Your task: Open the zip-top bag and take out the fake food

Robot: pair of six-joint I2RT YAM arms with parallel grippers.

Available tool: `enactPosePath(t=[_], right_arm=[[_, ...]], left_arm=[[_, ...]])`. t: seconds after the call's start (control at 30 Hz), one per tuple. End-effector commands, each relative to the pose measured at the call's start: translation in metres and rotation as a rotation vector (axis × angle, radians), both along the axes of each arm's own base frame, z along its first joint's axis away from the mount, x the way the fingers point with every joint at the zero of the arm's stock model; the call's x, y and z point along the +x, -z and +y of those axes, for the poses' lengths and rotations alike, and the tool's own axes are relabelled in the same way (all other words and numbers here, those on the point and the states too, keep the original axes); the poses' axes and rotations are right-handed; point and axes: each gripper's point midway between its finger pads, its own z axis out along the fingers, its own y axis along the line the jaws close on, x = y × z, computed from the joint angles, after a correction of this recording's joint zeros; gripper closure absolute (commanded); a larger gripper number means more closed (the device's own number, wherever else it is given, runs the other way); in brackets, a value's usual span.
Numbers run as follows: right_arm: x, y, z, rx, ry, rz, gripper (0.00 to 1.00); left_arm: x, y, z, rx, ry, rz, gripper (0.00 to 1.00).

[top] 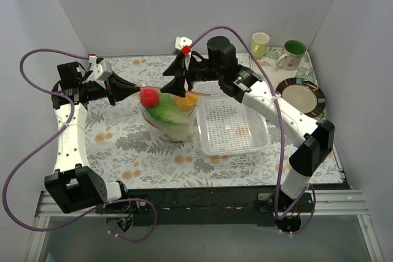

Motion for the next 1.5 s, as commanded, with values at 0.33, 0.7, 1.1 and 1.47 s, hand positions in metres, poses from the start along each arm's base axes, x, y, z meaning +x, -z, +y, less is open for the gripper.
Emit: enactPosePath(t=[0.33, 0.7, 1.1, 1.47], right_arm=[[-0.004, 0.013, 0.047, -0.068, -0.005, -0.143, 0.32], [0.004, 0.002, 0.044, -0.034, 0.05, -0.184, 0.46], [0.011, -0.027, 0.04, 0.026, 0.107, -0.243, 0.45], [0.005, -0.025, 0.038, 0.015, 0.082, -0.24, 0.73]], left_arm=[[-0.05, -0.039, -0.043, -0.12, 0.269, -0.079, 1.0], [-0.051, -0.037, -0.044, -0.12, 0.267, -0.057, 1.0], [-0.052, -0.035, -0.046, -0.122, 0.266, -0.036, 1.0], [-0.051, -0.034, -0.045, -0.115, 0.256, -0.035, 1.0]])
